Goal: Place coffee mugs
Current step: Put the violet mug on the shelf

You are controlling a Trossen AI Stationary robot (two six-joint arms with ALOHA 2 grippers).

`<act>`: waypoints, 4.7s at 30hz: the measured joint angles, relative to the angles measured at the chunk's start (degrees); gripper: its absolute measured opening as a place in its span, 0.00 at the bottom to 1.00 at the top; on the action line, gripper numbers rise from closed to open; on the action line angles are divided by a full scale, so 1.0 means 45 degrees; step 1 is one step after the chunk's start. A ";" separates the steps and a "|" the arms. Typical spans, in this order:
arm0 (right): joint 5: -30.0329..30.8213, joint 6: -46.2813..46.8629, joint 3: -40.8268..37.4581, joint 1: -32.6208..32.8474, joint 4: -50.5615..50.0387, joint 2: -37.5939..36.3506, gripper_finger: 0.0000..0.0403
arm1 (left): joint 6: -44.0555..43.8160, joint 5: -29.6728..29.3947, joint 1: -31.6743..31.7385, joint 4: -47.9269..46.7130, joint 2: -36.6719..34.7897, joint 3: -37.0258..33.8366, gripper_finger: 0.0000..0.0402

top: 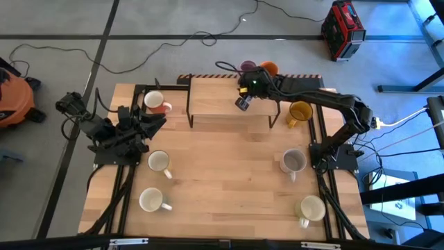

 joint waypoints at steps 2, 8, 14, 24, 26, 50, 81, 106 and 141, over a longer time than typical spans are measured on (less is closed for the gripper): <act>-0.0218 0.0000 0.0370 0.0000 0.0000 -0.0005 0.30 | 0.0000 0.0000 0.0003 0.0000 0.0000 0.0000 0.28; -0.0307 0.0146 0.1819 -0.0016 -0.0322 -0.0023 0.30 | 0.0000 0.0000 0.0002 0.0000 0.0000 0.0000 0.28; 0.0334 0.1008 0.2493 -0.0544 -0.0581 -0.0024 0.30 | 0.0000 0.0000 0.0003 0.0000 0.0000 0.0000 0.28; -0.2800 0.2360 0.2488 -0.2222 -0.1575 0.0423 0.51 | -0.0010 0.0000 0.0003 0.0000 -0.0001 0.0000 0.28; -0.2989 0.2573 0.2488 -0.2412 -0.1562 0.0575 0.57 | -0.0010 0.0000 0.0002 0.0000 0.0000 0.0000 0.28; -0.2297 0.1535 0.2488 -0.2671 -0.1691 0.1530 0.52 | -0.0010 -0.0005 0.0001 -0.0005 -0.0004 -0.0005 0.28; -0.2535 0.0871 0.2502 -0.2668 -0.2824 0.1540 0.03 | -0.0049 -0.0005 0.0003 0.0000 -0.0004 -0.0005 0.28; -0.2652 0.0936 0.3091 -0.2501 -0.3268 0.1583 0.03 | -0.0044 -0.0005 -0.0001 0.0000 -0.0001 -0.0005 0.28; -0.3313 0.1371 0.3425 -0.2001 -0.4752 0.1574 0.04 | -0.0005 0.0000 0.0003 0.0000 0.0000 -0.0005 0.28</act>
